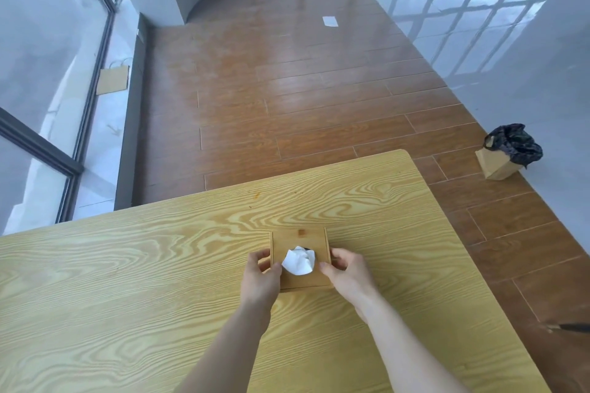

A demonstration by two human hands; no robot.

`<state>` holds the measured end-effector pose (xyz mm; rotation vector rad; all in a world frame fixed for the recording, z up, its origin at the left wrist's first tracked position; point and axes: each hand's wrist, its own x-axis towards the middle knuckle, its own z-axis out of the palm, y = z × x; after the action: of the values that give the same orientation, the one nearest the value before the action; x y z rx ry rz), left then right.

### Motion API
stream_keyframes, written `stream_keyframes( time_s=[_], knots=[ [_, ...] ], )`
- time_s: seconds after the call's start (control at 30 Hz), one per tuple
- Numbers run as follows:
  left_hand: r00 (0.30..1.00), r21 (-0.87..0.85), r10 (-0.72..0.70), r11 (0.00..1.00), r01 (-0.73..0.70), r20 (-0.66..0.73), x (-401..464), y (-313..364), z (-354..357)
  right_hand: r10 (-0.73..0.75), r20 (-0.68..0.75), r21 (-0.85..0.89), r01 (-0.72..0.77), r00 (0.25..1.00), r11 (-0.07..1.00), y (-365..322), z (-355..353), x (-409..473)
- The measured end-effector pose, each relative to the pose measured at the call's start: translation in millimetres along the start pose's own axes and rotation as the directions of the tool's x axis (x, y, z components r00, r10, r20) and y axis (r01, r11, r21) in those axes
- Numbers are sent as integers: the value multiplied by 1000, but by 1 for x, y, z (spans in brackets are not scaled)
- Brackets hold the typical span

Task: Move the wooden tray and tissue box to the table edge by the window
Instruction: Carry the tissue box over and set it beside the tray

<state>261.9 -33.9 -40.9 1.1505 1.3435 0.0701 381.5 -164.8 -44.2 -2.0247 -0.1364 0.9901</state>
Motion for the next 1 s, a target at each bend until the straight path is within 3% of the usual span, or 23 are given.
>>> stream_keyframes(
  time_s=[0.27, 0.5, 1.0],
  knots=[
    [997, -13, 71, 997, -71, 33, -15, 15, -38, -50, -44, -22, 49, 998, 999, -27, 17, -27],
    [990, -110, 138, 985, -134, 37, -17, 18, -116, -100, -65, -110, 93, 993, 990, -68, 79, -56],
    [973, -287, 122, 941, -176, -198, 21, -33, -434, -209, 88, -251, 225, 974, 942, -160, 395, -127]
  ],
)
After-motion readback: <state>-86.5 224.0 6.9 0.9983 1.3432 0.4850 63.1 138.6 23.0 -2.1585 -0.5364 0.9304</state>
